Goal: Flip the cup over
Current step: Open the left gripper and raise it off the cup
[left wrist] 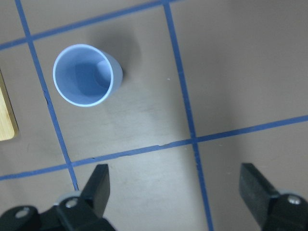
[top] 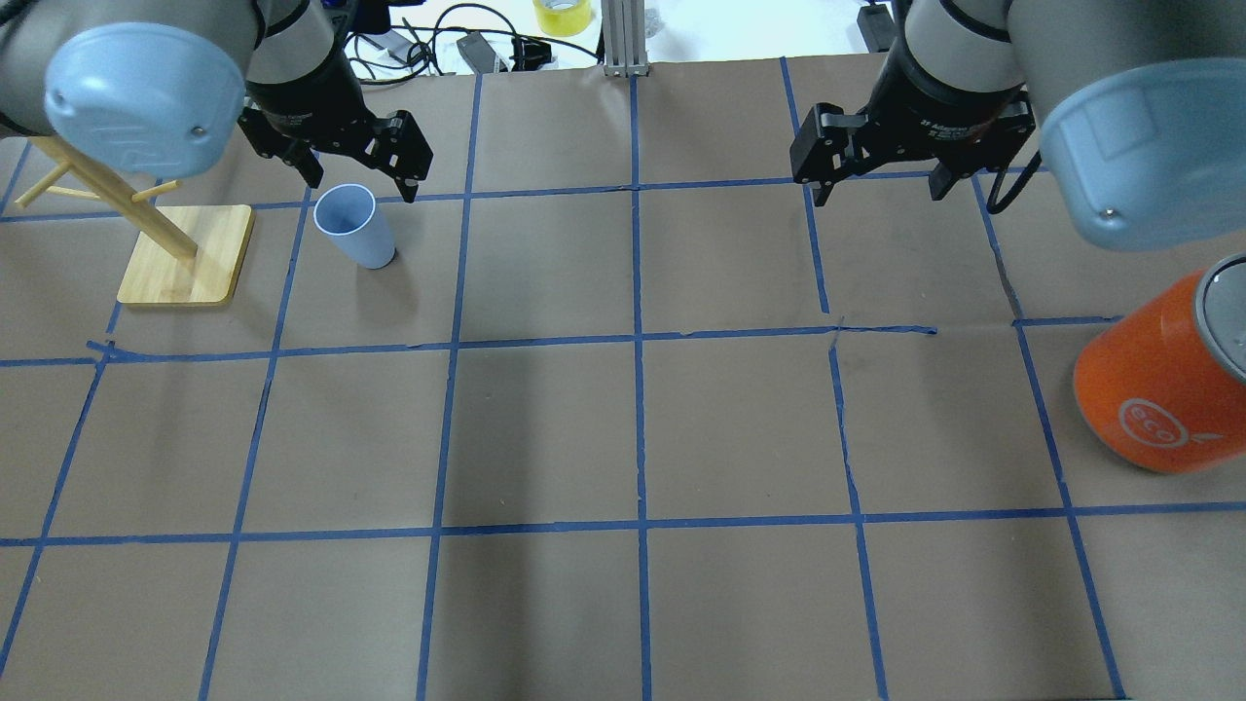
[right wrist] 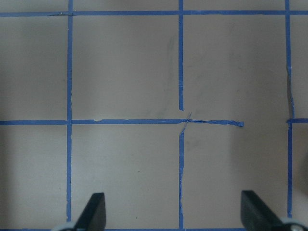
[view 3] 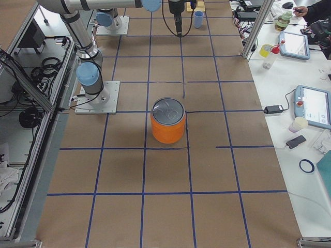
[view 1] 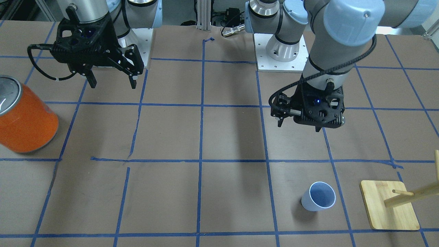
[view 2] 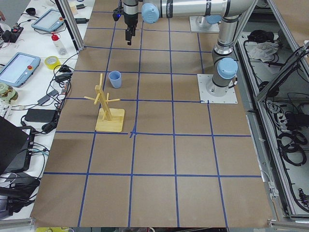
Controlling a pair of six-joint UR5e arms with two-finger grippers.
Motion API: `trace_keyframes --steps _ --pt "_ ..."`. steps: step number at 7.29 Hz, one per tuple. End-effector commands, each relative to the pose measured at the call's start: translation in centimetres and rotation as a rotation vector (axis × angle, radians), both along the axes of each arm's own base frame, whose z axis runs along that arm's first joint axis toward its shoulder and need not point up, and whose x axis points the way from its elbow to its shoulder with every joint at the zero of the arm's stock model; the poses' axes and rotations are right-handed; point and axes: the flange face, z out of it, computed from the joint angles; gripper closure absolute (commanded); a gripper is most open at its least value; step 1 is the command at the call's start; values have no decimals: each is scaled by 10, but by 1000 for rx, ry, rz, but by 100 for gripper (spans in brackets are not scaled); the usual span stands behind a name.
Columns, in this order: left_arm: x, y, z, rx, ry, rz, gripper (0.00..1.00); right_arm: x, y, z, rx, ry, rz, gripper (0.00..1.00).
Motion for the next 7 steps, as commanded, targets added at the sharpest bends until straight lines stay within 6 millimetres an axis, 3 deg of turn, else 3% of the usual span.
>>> trace_keyframes --steps 1,2,3,7 --pt "1 41 60 -83 5 14 0 0 0 0 -1 0 1 0" --pt "2 53 61 -75 -5 20 0 0 0 0 0 0 1 0" --pt "10 51 53 -62 6 52 0 0 0 0 0 0 1 0" --pt "17 59 59 -62 15 168 0 0 0 0 0 0 1 0"
